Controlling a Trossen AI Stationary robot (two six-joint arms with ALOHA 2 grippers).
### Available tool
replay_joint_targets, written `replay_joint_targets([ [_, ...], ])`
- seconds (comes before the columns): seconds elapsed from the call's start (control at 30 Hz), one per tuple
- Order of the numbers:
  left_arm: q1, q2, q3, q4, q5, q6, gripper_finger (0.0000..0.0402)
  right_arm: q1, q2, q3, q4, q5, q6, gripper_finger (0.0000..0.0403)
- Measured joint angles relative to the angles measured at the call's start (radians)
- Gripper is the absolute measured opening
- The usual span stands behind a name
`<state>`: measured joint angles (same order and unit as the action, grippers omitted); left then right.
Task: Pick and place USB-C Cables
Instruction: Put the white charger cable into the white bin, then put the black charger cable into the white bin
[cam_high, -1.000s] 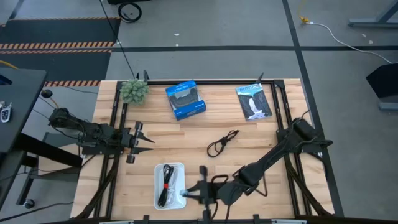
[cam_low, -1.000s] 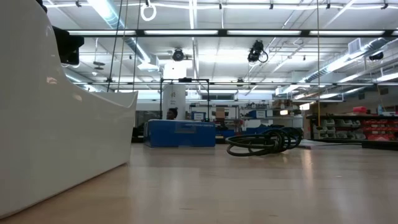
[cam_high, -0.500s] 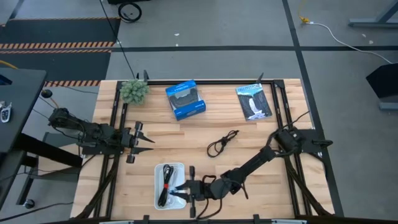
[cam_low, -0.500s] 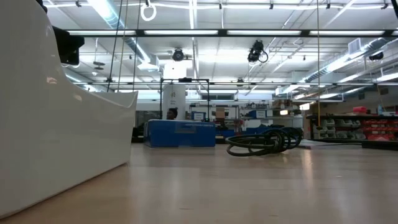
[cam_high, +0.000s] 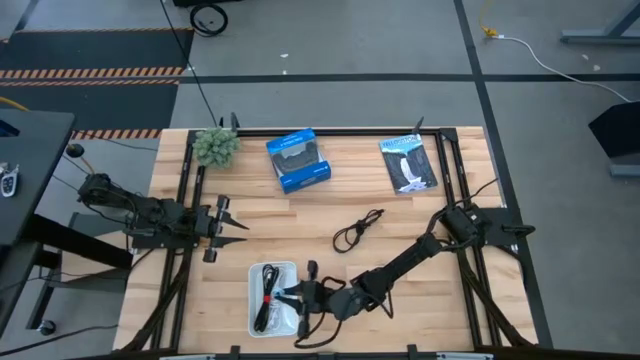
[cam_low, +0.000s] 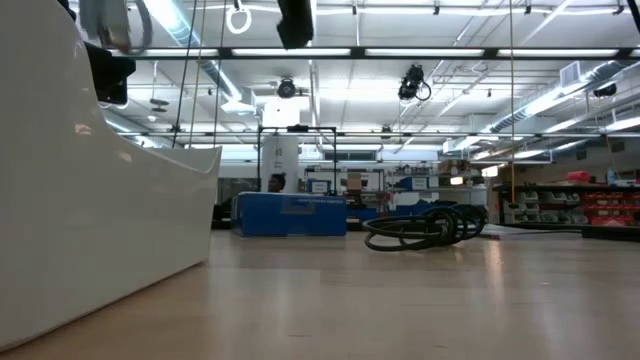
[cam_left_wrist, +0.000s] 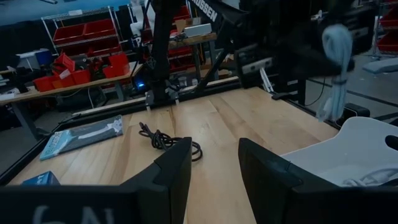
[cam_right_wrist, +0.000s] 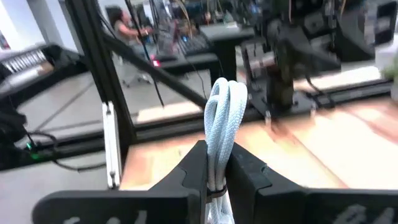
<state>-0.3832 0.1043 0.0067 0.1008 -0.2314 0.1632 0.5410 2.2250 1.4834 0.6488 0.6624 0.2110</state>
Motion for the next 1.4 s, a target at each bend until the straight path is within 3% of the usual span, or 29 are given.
replay_joint_targets([
  [0.13,0.000,0.000,0.000,0.000,0.000,0.000,0.0142,-0.003,0.000,0.000,-0.108,-0.015,0.064,0.0048],
  [0.27,0.000,0.000,0.000,0.000,0.000,0.000,0.0142,-0.006,0.000,0.000,-0.177,-0.057,0.024,0.0049],
  [0.43,0.000,0.000,0.000,0.000,0.000,0.000,0.0142,0.000,0.000,0.000,-0.168,-0.078,-0.128,0.0049],
  [0.67,0.000,0.000,0.000,0.000,0.000,0.000,0.0142,-0.049,0.000,0.000,-0.172,-0.312,-0.330,0.0050],
  [0.97,0.000,0.000,0.000,0.000,0.000,0.000,0.0142,-0.111,0.000,0.000,-0.281,-0.422,-0.611,0.0053],
  [1.17,0.000,0.000,0.000,-0.001,0.000,0.000,0.0142,-0.121,0.000,0.000,-0.414,-0.456,-0.704,0.0109],
  [1.4,0.000,0.000,0.000,0.000,0.000,0.000,0.0142,-0.089,-0.020,0.000,-0.451,-0.305,-0.756,0.0199],
])
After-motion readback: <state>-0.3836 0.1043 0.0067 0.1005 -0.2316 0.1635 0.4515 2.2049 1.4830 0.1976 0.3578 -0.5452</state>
